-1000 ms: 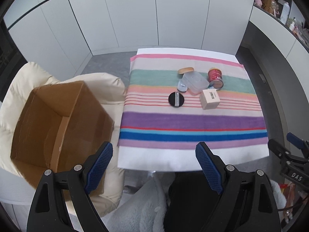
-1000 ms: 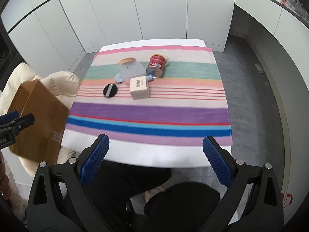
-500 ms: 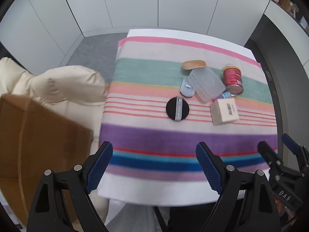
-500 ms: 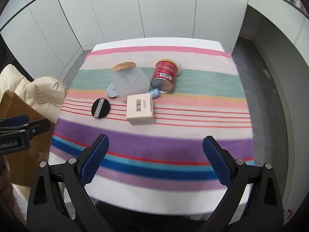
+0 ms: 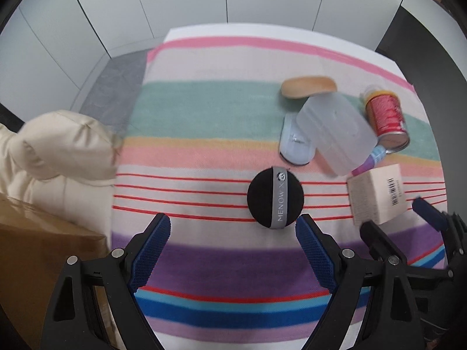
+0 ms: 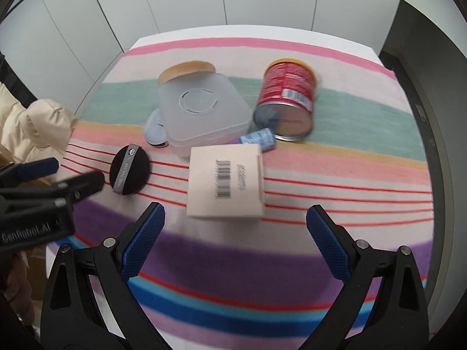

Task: Organize objects
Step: 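Grasp the black puff with the left tool while the right tool grasps the barcode box, then lift the black puff and barcode box and carry them toward the cardboard box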

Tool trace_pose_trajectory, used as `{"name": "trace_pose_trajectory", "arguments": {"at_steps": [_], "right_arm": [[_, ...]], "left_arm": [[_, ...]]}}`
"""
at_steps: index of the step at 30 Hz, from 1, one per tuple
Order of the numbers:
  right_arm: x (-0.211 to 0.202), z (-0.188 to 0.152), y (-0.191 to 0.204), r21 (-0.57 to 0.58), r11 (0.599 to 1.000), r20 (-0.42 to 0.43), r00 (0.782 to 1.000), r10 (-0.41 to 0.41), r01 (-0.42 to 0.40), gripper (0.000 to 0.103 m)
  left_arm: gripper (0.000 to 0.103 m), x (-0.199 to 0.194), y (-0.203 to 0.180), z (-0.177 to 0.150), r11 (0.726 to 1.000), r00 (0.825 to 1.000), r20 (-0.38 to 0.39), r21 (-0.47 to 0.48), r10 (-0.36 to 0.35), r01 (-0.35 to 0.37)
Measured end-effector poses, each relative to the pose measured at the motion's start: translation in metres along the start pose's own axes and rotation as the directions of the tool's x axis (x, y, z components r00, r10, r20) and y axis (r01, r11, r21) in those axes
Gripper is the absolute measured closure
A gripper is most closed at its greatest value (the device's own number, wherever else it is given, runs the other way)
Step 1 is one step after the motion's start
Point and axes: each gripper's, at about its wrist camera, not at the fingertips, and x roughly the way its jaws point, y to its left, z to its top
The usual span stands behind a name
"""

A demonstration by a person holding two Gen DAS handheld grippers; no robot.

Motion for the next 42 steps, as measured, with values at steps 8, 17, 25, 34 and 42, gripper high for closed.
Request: {"name": "trace_pose_trajectory", "arguments": {"at_steps": [8,17,25,34,42], "right_arm": [[0.026,0.002,0.003,-0.027,0.999,0.004,1.000,-0.023,0.023,0.023],[0.024,-0.002,-0.009,-0.080,0.995,0.035,0.998,-0.052,0.054,0.049],[0.013,0.003,-0.016,-0.060,0.997,0.027,0.998,-0.055,0.057,0.050],[-0.026,0.016,-0.010,-0.073,0.995,0.064,0.996,-0.063,0.068,0.050],[-0.076,0.030,-0.003,-0.056,0.997,0.105,0.993,-0.052,0.058,0.050]], "left_arm": [[0.014,0.021,-0.010,0.004,0.999,0.999,-0.003,0.018,-0.035,0.035],[0.024,0.042,-0.025,0.011,1.000,0.999,0.024,0.017,-0.021,0.021],[0.057,0.019,-0.039,0.010,0.996,0.997,0.080,0.089,-0.018,0.011],[0.057,-0.027,-0.033,0.017,0.996,0.992,0.125,0.093,-0.003,-0.009],[0.057,-0.083,-0.012,0.020,0.999,0.991,0.132,0.033,0.001,-0.006]]}}
